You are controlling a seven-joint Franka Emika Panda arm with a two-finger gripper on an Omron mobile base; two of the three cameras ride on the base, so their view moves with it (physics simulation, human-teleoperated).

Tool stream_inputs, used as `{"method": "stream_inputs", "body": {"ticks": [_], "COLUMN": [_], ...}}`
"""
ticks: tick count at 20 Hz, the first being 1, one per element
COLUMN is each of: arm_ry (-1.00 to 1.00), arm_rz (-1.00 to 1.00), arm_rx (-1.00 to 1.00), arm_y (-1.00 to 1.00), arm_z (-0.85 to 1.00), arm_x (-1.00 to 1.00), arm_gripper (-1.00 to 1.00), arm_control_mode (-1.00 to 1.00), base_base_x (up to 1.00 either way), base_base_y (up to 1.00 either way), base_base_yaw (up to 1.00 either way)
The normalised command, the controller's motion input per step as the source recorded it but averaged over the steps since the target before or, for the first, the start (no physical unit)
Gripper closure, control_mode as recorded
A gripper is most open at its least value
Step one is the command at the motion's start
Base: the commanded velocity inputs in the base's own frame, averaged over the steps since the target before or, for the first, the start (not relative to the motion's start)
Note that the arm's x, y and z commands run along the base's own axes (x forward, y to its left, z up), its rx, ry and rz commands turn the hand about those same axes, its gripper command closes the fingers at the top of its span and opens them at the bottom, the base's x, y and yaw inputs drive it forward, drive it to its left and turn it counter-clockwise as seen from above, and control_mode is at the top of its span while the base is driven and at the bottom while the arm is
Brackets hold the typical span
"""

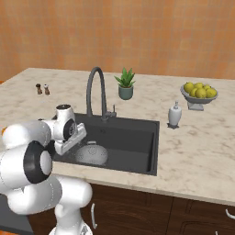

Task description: Put the colander in the sink, put the orange, mango in the colander, and turn on the sink faucet and pour water over the colander.

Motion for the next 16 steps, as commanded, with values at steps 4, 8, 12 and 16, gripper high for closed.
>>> {"method": "stream_inputs", "body": {"ticks": [4, 8, 12, 16], "arm_ry": [0.0, 0.0, 0.0, 0.0], "arm_rz": [0.34, 0.42, 0.44, 0.47], "arm_rx": [0.0, 0.0, 0.0, -0.02], "arm_y": [0.15, 0.19, 0.17, 0.11], "arm_z": [0.74, 0.76, 0.77, 0.62], "arm_x": [-0.29, -0.24, -0.19, -0.23], "arm_gripper": [-1.0, -1.0, -1.0, -1.0], "arm_control_mode": [-1.0, -1.0, -1.0, -1.0], "base_base_x": [0.0, 0.0, 0.0, 0.0], "base_base_y": [0.0, 0.0, 0.0, 0.0], "base_base_yaw": [0.0, 0.0, 0.0, 0.0]}}
